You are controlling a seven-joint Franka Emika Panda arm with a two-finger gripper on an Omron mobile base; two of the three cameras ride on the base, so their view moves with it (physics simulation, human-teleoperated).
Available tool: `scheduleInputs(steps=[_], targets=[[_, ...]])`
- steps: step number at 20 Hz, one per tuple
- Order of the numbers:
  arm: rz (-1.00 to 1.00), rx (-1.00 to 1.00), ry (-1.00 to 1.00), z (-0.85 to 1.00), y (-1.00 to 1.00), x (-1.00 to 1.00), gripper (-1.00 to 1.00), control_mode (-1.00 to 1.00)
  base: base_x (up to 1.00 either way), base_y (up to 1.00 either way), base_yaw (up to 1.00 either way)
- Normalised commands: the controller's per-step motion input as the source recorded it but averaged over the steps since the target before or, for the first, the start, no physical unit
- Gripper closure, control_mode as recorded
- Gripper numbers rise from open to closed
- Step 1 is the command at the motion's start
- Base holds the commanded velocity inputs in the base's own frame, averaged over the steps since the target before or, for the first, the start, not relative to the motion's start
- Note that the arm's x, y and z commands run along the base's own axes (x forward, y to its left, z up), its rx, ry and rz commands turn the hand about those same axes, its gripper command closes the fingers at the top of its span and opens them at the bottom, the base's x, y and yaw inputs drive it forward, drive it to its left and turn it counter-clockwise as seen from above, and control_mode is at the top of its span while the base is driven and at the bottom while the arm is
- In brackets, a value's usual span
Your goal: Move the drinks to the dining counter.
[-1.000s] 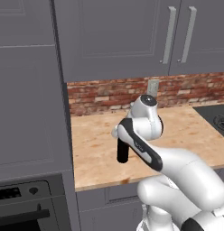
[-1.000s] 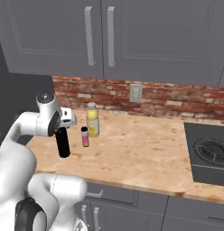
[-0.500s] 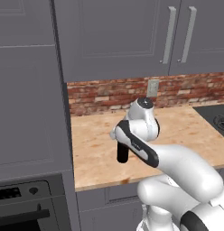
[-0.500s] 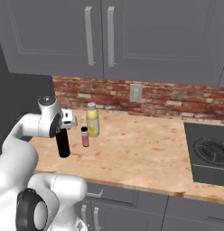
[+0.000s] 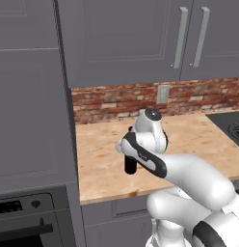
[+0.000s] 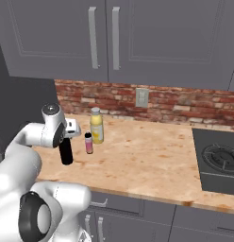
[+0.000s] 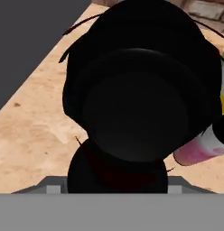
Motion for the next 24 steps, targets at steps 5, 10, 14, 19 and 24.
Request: scheduleInputs(steps=[5,10,14,19,24], targets=[[0.00,0.04,0.00,-0.32,0.06,-0.01,1.00,-1.00,0.00,0.00,0.00],[0.00,0.03,0.00,-0.21,0.04,-0.19,1.00,-1.00,0.00,0.00,0.00],[0.00,0.03,-0.02,0.31,-0.17,-0.73,1.00,-1.00,0.00,0.00,0.00],[0.00,0.07,-0.03,0.74,-0.34,-0.73,1.00,-1.00,0.00,0.00,0.00],[-0.01,0.05,0.00,0.72,-0.39,-0.54,1.00,-1.00,0.00,0.00,0.00]])
